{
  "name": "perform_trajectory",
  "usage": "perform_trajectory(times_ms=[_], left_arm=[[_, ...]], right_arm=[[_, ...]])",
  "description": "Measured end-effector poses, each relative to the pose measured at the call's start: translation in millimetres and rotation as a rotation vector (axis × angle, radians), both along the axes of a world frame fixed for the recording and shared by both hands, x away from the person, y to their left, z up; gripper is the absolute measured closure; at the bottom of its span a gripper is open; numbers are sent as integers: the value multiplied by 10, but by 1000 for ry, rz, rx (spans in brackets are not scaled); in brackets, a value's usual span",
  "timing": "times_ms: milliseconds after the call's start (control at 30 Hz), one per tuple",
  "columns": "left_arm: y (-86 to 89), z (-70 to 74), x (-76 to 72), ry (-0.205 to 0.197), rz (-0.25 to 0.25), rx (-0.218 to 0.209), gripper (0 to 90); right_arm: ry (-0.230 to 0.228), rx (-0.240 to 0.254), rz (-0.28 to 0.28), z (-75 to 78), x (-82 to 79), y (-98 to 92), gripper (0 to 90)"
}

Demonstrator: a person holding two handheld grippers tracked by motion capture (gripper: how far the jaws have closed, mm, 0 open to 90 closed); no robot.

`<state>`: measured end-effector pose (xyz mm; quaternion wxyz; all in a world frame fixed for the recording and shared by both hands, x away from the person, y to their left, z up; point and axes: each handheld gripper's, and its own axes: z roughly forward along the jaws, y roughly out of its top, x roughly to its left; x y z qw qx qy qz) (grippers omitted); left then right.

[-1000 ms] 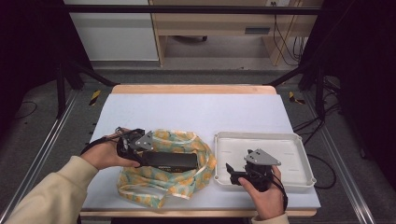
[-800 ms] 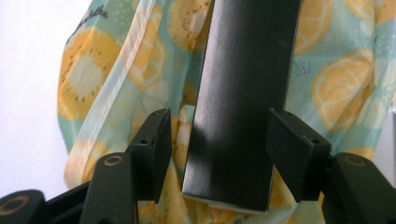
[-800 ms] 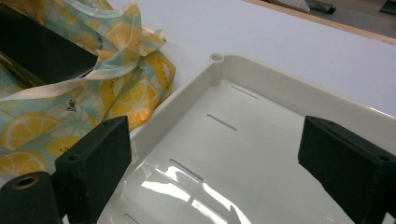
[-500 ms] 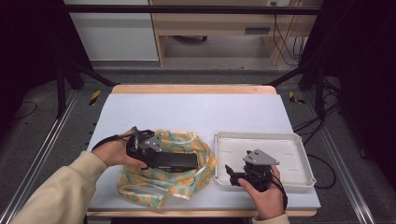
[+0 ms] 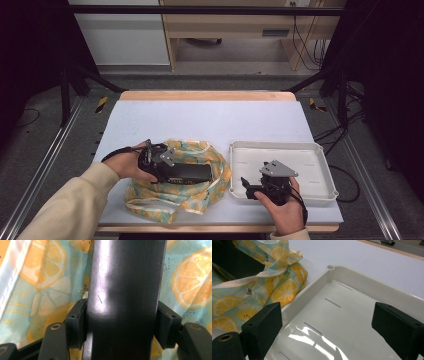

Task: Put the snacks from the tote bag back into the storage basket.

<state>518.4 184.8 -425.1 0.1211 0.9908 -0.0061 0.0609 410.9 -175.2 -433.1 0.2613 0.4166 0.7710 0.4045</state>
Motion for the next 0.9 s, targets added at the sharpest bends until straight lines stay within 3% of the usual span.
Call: perform_trajectory(times_ms=[200, 267, 500, 733, 900], left_arm=[[39, 92, -37, -31, -30, -35, 419], [53, 130, -53, -31, -17, -56, 423], [118, 302, -92, -54, -24, -64, 426], [193, 481, -141, -65, -21, -113, 426], [223, 609, -149, -73, -20, -150, 426]], right_arm=[[0, -1, -3, 1, 3, -11, 97], [1, 2, -6, 2, 0, -10, 97], [0, 0, -2, 3, -2, -7, 96], [2, 1, 1, 4, -6, -1, 93], [2, -22, 34, 29, -10, 36, 82]])
